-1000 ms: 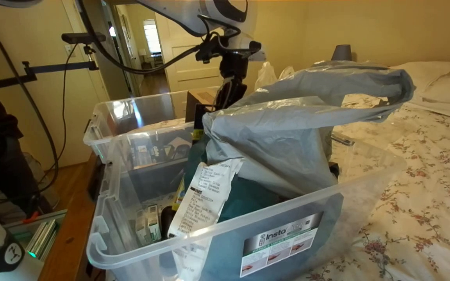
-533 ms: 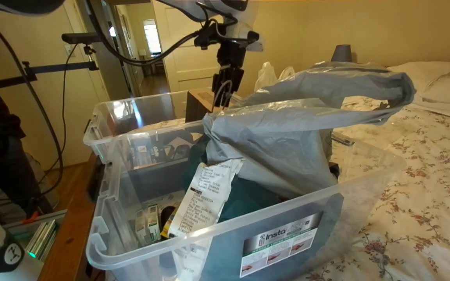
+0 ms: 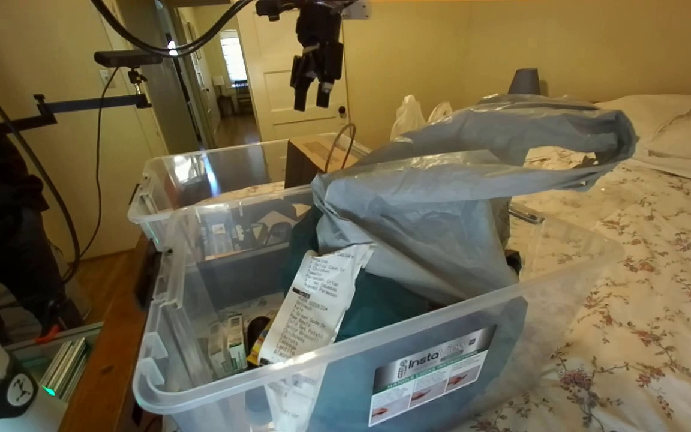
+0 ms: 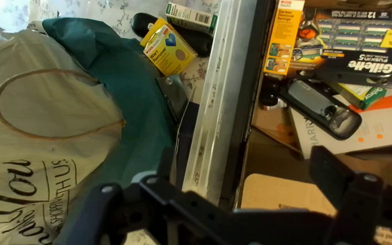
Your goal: Move one black pack from the container on the left to the container on the right.
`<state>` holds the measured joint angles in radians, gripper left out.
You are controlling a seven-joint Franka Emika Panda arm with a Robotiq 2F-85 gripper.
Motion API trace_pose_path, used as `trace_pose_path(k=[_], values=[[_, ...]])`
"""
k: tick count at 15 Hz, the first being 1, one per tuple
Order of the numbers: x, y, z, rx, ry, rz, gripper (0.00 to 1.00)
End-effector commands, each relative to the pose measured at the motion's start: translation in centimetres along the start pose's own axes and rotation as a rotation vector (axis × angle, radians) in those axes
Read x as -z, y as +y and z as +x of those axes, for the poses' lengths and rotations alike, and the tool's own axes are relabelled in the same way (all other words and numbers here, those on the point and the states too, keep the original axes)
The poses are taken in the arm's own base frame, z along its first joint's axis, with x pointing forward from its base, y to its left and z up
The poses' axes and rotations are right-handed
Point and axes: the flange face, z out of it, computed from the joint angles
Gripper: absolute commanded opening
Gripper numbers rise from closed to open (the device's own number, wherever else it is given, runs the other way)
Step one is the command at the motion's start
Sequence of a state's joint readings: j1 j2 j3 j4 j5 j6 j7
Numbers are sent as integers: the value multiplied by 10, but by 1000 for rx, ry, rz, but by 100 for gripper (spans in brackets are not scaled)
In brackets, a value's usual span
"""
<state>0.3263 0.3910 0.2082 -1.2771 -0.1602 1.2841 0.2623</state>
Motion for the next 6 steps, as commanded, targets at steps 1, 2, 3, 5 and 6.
trace_pose_path(k=[1, 2, 3, 5, 6], values=[[-2, -12, -4, 17, 8, -32, 100], [-5, -20, -7, 25, 10, -46, 100], [-5, -23, -7, 28, 10, -47, 100], [-5, -18, -5, 20, 9, -45, 100], [-5, -14, -4, 13, 9, -44, 100]])
